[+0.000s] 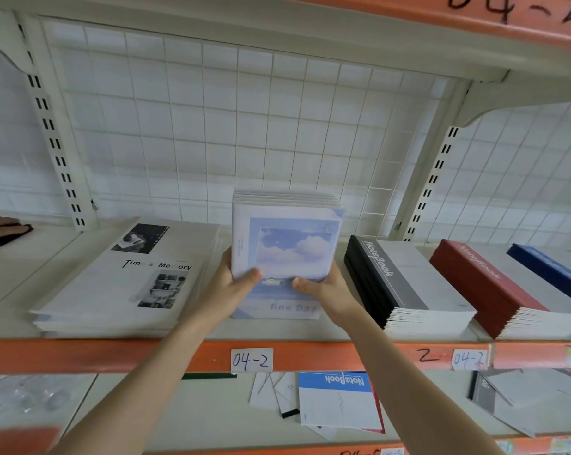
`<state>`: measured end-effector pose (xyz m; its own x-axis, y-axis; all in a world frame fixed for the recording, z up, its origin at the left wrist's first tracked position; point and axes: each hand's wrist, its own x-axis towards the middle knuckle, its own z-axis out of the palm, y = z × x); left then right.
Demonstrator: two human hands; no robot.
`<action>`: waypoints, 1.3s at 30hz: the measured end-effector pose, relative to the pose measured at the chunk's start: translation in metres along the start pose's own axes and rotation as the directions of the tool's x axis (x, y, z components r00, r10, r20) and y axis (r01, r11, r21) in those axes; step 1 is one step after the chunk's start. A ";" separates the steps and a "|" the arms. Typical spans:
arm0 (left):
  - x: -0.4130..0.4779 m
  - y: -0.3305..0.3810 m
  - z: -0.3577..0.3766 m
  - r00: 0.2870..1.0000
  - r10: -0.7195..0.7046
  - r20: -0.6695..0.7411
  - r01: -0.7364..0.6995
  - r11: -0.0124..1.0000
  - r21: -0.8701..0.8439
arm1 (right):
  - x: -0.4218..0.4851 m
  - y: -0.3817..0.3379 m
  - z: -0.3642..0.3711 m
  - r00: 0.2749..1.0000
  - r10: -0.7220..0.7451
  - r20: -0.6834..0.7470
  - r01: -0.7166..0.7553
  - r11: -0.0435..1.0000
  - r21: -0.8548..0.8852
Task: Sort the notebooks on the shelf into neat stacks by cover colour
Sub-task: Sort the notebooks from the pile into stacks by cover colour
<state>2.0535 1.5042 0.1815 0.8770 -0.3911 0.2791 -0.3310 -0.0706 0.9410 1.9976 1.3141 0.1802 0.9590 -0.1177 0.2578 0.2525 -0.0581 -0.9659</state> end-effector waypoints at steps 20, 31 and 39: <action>0.030 0.033 0.007 0.946 -0.322 0.019 0.320 0.930 -0.180 | 0.004 -0.040 -0.011 0.952 0.244 -0.183 -0.238 0.970 0.056; 0.030 -0.004 0.036 0.826 -0.563 0.007 0.562 0.826 0.036 | -0.006 -0.029 -0.023 0.754 0.608 -0.247 -0.587 0.794 0.159; 0.028 -0.019 0.049 0.804 -0.595 -0.007 0.590 0.796 0.134 | -0.007 -0.020 -0.029 0.701 0.661 -0.268 -0.661 0.743 0.104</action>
<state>2.0674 1.4498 0.1625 0.9040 -0.2663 -0.3343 0.2078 -0.4098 0.8882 1.9816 1.2873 0.1987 0.8049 -0.3863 -0.4505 -0.4326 0.1376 -0.8910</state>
